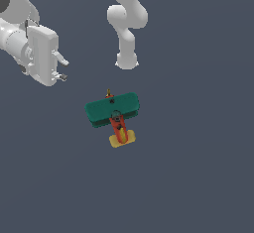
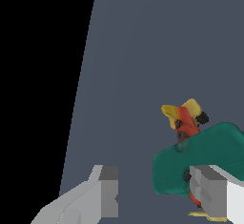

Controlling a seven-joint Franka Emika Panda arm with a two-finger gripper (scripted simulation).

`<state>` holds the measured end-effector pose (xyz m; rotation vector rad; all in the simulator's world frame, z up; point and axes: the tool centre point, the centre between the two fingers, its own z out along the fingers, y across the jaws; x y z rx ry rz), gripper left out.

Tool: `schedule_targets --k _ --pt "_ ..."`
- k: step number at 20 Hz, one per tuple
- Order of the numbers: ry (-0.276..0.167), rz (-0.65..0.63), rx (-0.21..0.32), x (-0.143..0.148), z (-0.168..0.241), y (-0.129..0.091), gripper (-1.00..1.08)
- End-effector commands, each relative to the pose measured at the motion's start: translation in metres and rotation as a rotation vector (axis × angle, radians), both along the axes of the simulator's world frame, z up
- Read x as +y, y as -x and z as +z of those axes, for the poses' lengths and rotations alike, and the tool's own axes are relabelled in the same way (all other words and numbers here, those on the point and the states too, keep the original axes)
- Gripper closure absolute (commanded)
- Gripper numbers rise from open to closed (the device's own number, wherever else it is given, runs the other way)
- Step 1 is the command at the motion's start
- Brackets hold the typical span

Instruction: Pick up the object and move it to a goal position.

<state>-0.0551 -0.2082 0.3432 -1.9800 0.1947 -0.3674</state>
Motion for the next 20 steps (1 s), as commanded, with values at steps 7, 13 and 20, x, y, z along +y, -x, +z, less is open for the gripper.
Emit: schedule_targets --k 7,13,20 --pt "-0.071 0.000 0.036 0.000 -0.047 -0.005 -0.20" --pt "-0.114 0.000 0.067 0.002 -0.082 -0.006 -0.20" --pt "-0.155 -0.001 0.105 0.007 -0.122 -0.006 -0.20"
